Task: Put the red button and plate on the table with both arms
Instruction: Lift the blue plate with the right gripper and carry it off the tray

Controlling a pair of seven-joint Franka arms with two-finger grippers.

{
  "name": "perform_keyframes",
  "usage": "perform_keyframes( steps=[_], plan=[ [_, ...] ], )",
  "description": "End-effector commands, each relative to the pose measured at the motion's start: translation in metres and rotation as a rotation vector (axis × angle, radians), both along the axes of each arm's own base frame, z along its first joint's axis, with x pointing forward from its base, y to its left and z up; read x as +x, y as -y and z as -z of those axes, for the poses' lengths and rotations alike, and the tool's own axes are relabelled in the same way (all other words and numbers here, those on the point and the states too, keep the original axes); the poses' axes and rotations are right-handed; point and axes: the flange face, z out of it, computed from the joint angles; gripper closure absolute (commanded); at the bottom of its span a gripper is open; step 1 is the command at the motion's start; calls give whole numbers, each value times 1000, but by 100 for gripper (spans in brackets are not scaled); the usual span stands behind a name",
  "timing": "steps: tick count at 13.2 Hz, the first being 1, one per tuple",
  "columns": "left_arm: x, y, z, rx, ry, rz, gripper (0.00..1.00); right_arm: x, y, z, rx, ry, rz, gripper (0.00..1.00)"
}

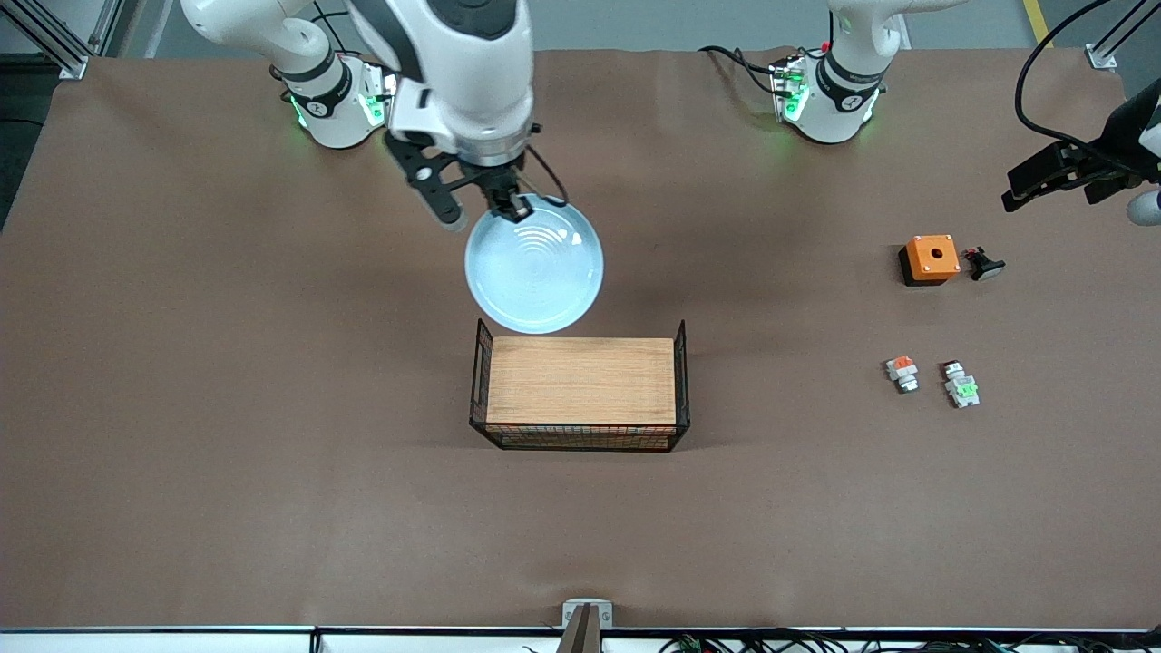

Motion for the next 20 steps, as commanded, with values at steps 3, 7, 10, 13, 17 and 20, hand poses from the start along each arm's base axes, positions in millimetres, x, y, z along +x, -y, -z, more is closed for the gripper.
perform_keyframes(
  steps=[3, 7, 10, 13, 17, 20],
  plan=[
    [-6, 2, -5, -1, 12, -16, 1, 51, 122, -25, 63, -99, -319, 100],
    [-6, 4, -6, -1, 13, -13, 1, 105, 244, 0, 138, -146, -532, 100],
    [-6, 6, -6, -1, 15, -10, 1, 120, 294, 30, 167, -157, -600, 100],
    [-6, 8, -7, -2, 16, -2, 1, 129, 334, 65, 190, -152, -641, 100],
    [-5, 11, -7, -3, 18, 4, 1, 137, 380, 112, 202, -109, -687, 100],
    [-5, 11, -6, -4, 16, 4, 1, 136, 406, 144, 208, -94, -711, 100]
  ],
)
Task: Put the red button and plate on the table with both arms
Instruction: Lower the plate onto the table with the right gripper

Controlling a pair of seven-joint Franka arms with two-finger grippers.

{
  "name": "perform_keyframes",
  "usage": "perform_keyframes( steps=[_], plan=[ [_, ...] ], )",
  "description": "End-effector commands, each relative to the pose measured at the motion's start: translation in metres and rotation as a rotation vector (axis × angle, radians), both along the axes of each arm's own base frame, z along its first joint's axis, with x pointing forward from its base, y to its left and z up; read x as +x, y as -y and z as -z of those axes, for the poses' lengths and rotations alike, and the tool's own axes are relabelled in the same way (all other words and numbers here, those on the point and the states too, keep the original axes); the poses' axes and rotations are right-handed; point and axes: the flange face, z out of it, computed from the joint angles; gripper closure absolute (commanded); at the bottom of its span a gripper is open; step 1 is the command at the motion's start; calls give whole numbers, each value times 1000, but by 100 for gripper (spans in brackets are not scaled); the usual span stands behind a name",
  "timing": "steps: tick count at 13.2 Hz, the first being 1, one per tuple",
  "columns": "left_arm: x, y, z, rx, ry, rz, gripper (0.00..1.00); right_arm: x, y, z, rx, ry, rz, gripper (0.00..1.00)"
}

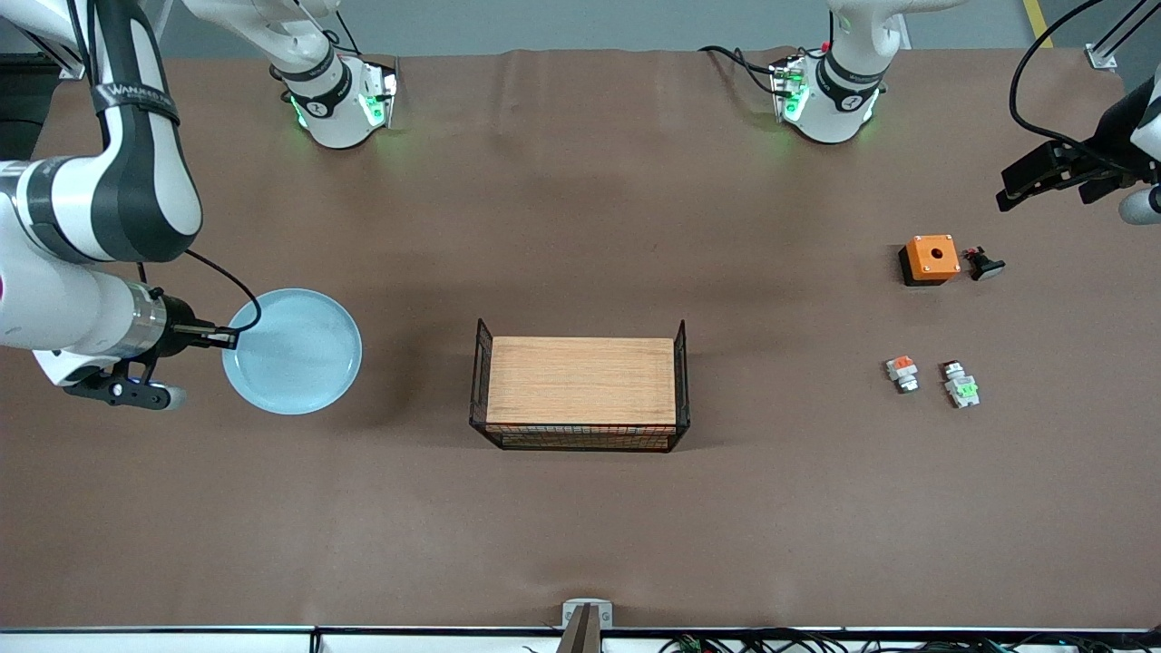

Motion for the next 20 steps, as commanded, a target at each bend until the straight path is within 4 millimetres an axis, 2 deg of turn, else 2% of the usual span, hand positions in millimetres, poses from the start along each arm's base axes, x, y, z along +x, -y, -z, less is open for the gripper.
perform_keyframes(
  steps=[1, 3, 5, 7, 10, 13, 15, 17, 20],
  plan=[
    [-5, 4, -6, -5, 14, -4, 1, -9, 21, 22, 18, 24, -34, 100],
    [-5, 3, -6, -8, 16, -7, 1, -8, 47, 41, 32, 65, -88, 100],
    [-2, 4, -3, -5, 10, -9, 1, -7, 62, 54, 31, 106, -96, 100],
    [-2, 8, -2, -5, 9, -3, 1, -7, 83, 77, 34, 136, -114, 99],
    [-3, 15, -3, -5, 12, 2, 1, -9, 85, 111, 39, 118, -128, 99],
    [-3, 17, -2, -1, 9, -12, 1, -11, 95, 135, 45, 80, -111, 99],
    [-2, 17, 0, 18, 6, -13, 1, -12, 101, 162, 51, 43, -101, 99],
    [-1, 25, 3, 45, 6, -3, 1, -12, 106, 174, 52, 37, -93, 99],
    [-1, 25, 0, 72, 15, -9, 1, -11, 113, 196, 51, 27, -84, 98]
  ],
)
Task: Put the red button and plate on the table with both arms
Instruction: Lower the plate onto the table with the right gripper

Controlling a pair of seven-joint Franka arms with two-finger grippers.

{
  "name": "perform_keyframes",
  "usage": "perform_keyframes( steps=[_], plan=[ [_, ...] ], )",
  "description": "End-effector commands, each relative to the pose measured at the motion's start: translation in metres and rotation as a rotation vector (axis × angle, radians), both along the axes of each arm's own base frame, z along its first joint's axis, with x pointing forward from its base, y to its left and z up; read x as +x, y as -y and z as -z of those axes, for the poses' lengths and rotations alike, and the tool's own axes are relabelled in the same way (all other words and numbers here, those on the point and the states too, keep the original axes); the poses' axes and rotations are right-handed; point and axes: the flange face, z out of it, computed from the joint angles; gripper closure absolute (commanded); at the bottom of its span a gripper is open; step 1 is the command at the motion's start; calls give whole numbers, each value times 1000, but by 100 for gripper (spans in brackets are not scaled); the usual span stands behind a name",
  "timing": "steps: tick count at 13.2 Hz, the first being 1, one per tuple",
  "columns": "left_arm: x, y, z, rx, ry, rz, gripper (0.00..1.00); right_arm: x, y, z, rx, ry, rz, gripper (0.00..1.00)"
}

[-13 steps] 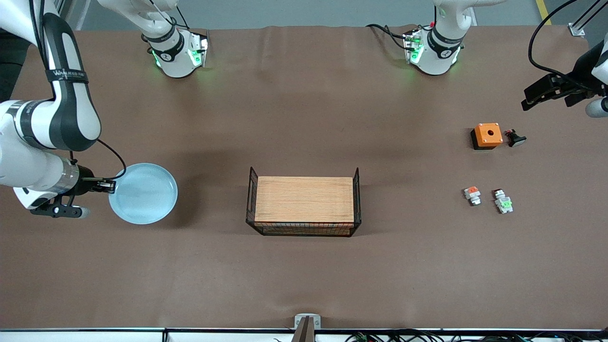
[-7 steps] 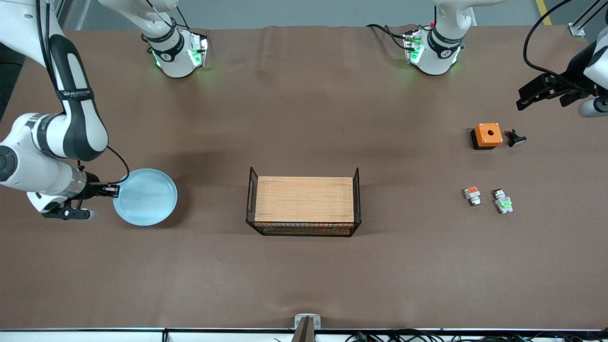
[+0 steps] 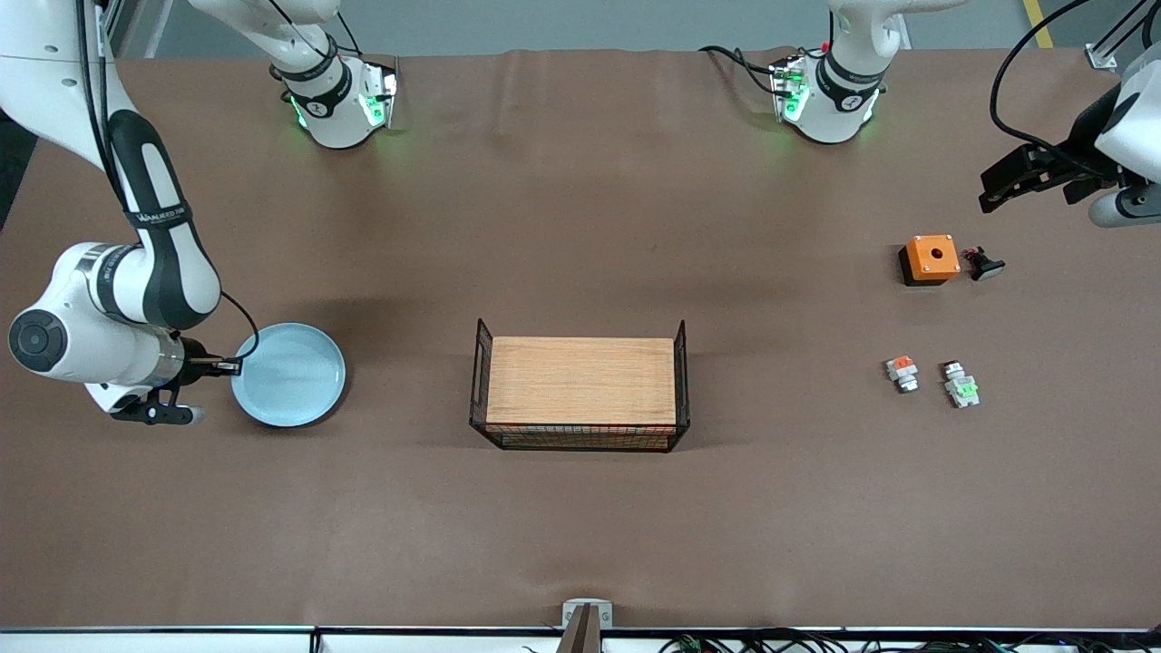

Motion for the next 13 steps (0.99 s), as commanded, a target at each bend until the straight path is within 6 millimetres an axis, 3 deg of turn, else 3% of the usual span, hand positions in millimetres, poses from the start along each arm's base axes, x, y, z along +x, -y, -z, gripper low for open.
perform_keyframes(
  steps=[1, 9, 10, 12, 13],
  plan=[
    [-1, 0, -3, 26, 17, -11, 1, 5, 9, 15, 11, 24, -13, 97],
    [3, 0, -1, 24, 32, -11, 1, 6, 20, 44, 19, 50, -44, 88],
    [5, 1, 0, 23, 35, -9, 1, 7, 18, 42, 19, 50, -46, 67],
    [6, 6, 2, 22, 32, 0, 1, 10, 14, 31, 18, 62, -36, 0],
    [6, 11, 3, 21, 35, 10, 1, 12, 12, 16, 16, 78, -37, 0]
  ],
)
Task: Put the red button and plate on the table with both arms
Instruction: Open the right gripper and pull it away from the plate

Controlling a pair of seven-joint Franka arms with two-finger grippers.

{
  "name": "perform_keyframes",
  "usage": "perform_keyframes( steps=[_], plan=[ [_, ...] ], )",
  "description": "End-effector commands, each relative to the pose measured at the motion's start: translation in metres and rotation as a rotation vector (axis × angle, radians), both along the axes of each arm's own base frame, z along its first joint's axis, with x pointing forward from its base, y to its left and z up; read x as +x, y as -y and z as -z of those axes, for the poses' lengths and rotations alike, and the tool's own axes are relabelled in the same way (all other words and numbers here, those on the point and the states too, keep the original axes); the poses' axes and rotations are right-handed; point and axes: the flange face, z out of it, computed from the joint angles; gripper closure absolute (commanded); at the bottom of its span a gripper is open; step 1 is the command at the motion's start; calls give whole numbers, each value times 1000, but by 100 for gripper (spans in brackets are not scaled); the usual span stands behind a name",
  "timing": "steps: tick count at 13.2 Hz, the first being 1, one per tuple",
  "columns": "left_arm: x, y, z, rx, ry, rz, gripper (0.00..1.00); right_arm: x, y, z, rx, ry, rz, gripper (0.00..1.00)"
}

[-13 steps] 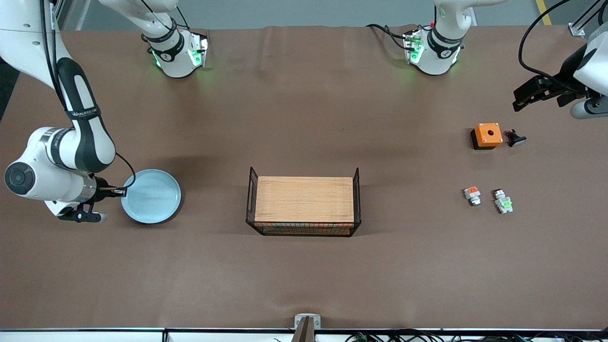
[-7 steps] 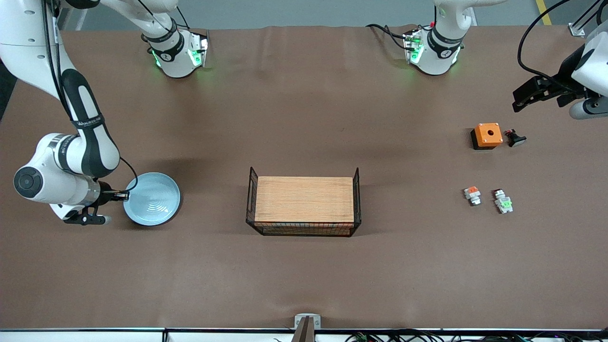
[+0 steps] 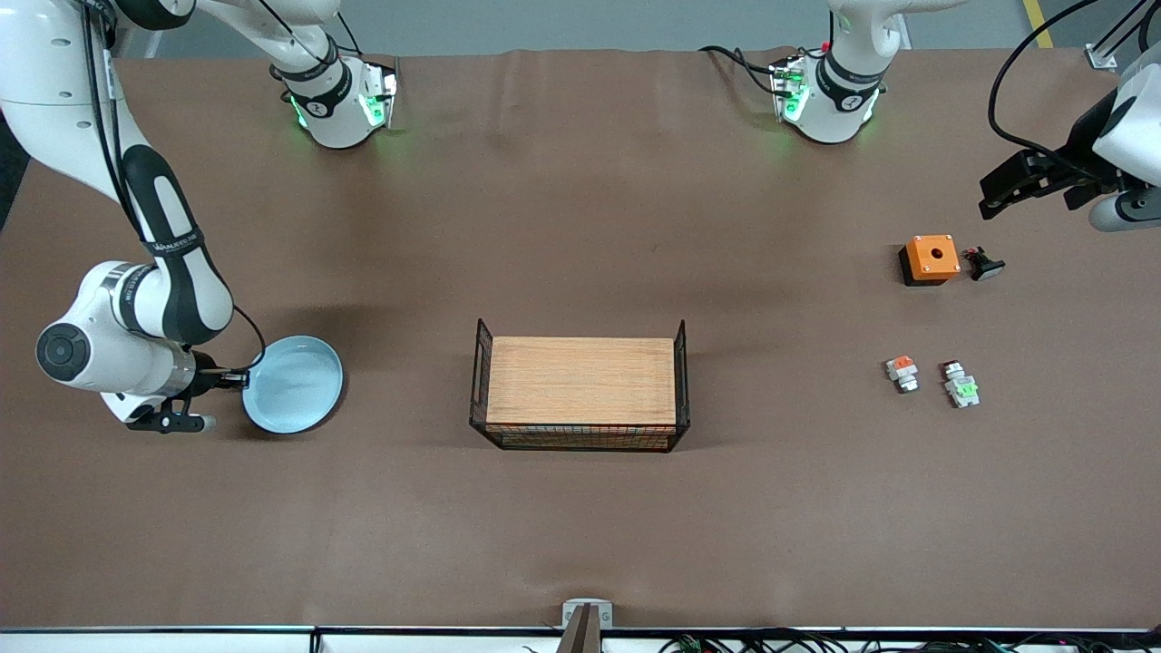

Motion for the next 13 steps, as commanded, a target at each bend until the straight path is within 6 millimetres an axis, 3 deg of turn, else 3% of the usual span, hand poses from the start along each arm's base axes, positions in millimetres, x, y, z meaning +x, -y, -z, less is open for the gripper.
perform_keyframes(
  steps=[1, 3, 5, 8, 13],
  plan=[
    [2, 10, 2, 20, 14, 8, 1, 6, -3, -50, 12, 42, 5, 0],
    [1, 11, -1, 20, 20, 8, 1, 5, -15, -82, 15, 35, -1, 0],
    [-1, 19, -3, 21, 25, 21, 1, 3, -47, -119, 4, 33, 63, 1],
    [-1, 17, -3, 22, 22, 17, 1, -13, -79, -207, -2, 73, 64, 0],
    [0, 16, -1, 20, 20, 15, 1, -26, -77, -326, -4, 108, 0, 0]
  ],
)
